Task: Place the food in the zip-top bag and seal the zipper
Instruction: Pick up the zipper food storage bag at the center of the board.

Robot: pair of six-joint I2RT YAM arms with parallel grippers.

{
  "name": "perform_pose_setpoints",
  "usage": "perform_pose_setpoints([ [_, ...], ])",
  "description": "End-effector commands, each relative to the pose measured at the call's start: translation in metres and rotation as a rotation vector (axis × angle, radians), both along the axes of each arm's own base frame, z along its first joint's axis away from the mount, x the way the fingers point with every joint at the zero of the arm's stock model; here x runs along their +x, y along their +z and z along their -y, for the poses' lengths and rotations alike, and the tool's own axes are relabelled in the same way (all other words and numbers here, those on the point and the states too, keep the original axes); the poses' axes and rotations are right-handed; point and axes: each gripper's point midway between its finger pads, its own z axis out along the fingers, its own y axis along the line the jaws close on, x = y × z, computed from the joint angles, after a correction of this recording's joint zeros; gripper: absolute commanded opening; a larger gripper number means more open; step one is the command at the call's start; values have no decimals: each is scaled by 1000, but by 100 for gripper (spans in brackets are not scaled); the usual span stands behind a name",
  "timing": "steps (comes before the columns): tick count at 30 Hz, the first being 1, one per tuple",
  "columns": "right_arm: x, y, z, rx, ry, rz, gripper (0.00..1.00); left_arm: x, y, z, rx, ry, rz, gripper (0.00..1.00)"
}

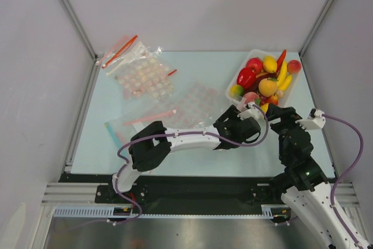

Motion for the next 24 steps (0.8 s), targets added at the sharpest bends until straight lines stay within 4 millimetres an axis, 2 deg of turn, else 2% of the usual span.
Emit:
perform_pose_setpoints([
  [1,-2,6,10,19,-50,31,75,17,4,-7,44,87,53,77],
  [5,-1,4,7,16,-39,28,75,30,-1,-21,74,146,44,68],
  [9,1,3,6,11,-33,22,75,33,0,-29,59,157,32,34],
  [10,1,3,5,10,-31,23,75,33,0,-30,62,156,28,13],
  [11,2,3,4,7,-25,23,75,33,2,-31,58,161,31,0],
  [14,4,2,0,-5,-8,19,75,28,19,-35,22,159,26,0],
  [17,9,2,-10,-25,44,22,75,22,45,-42,-55,145,27,0],
  [18,11,-1,-15,-36,65,14,75,17,42,-46,-57,132,12,0],
  [19,13,-2,-24,-43,110,10,75,17,63,-48,-118,130,26,0],
  [21,18,-4,-37,-80,174,12,75,14,64,-57,-129,119,10,0],
  [23,20,-1,-53,-89,262,26,74,15,81,-64,-184,118,18,0],
  [24,22,-4,-59,-103,290,15,74,14,79,-69,-179,117,13,0],
])
